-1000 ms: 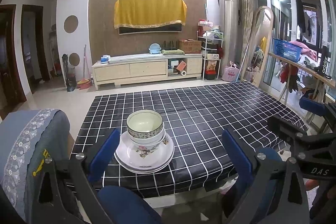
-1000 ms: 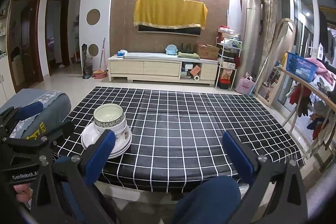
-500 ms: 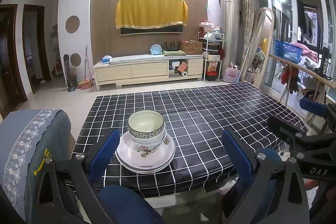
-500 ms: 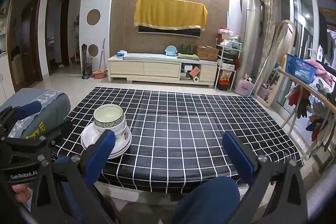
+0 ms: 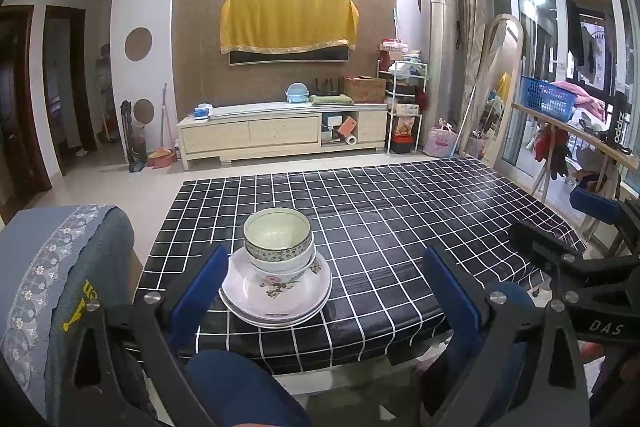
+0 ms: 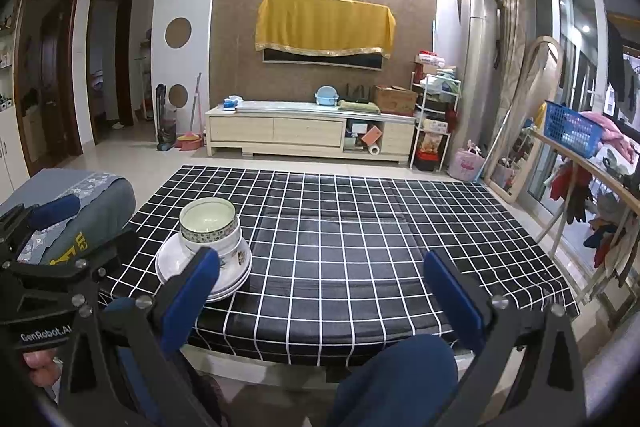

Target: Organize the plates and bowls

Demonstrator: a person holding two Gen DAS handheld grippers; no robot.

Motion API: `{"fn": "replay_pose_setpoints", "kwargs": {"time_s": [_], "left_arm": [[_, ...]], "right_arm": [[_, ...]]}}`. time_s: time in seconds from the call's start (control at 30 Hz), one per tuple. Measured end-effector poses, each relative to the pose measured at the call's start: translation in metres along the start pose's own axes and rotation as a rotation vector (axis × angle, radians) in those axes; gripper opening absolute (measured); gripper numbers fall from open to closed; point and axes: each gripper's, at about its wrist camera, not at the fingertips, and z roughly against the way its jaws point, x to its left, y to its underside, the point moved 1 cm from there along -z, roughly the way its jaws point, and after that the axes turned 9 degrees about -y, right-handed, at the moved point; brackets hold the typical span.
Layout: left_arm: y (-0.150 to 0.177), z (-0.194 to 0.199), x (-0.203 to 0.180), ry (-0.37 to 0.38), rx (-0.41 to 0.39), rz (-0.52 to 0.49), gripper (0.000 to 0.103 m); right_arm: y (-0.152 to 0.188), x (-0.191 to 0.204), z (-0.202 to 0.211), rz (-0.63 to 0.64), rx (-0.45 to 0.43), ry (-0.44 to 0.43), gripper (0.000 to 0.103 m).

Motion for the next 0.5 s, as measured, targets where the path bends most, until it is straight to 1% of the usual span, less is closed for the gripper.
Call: {"fn": "replay_pose_setpoints", "kwargs": {"time_s": [0.5], "left_arm": [[0.0013,0.0004,-0.0009,-0.013,0.009,-0.001,0.097]], "right_arm": [[0.0016,-0.0005,-0.0016,-0.008,0.009,-0.001,0.103]]}}
